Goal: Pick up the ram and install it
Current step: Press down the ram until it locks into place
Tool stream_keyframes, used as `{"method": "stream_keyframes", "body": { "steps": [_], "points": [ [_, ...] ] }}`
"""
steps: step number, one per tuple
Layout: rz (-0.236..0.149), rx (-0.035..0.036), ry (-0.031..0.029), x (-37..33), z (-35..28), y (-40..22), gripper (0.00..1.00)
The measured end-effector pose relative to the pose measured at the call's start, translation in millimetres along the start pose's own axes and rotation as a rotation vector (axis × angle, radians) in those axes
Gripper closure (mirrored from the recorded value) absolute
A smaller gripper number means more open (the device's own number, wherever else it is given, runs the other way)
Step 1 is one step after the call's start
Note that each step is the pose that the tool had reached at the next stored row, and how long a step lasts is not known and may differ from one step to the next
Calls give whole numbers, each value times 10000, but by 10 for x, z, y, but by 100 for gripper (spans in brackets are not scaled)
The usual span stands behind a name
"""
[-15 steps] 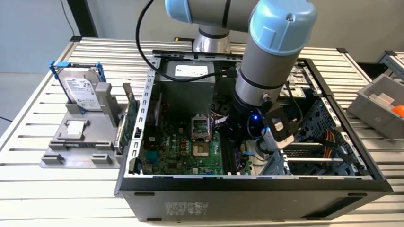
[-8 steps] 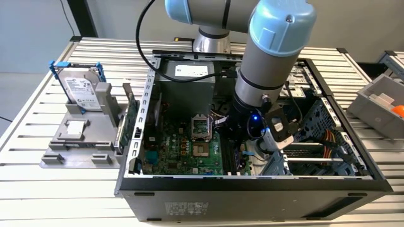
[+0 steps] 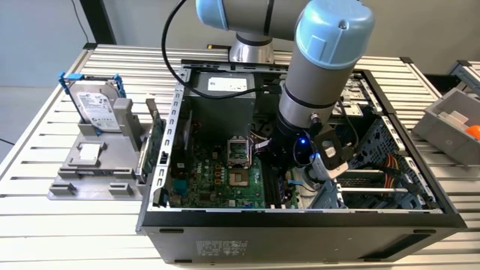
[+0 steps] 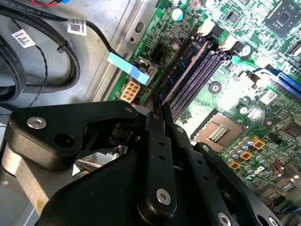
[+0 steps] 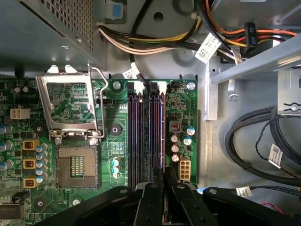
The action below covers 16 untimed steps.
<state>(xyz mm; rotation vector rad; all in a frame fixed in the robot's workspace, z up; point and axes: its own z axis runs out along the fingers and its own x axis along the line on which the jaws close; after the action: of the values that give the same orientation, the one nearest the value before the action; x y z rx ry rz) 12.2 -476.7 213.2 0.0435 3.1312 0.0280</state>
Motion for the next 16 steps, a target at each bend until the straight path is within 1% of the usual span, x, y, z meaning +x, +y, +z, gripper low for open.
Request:
{"method": "stream_keyframes", "body": {
  "steps": [5,6,8,9,15,16],
  "points": [
    [0,0,-1,0,6,0,100],
    [0,-1,-1,0,7,0,0],
    [0,0,-1,0,9,0,0],
    [3,0,1,0,-2,0,0],
    [4,1,3,-3,-270,4,0],
    [2,6,12,-4,-307,5,0]
  ]
}}
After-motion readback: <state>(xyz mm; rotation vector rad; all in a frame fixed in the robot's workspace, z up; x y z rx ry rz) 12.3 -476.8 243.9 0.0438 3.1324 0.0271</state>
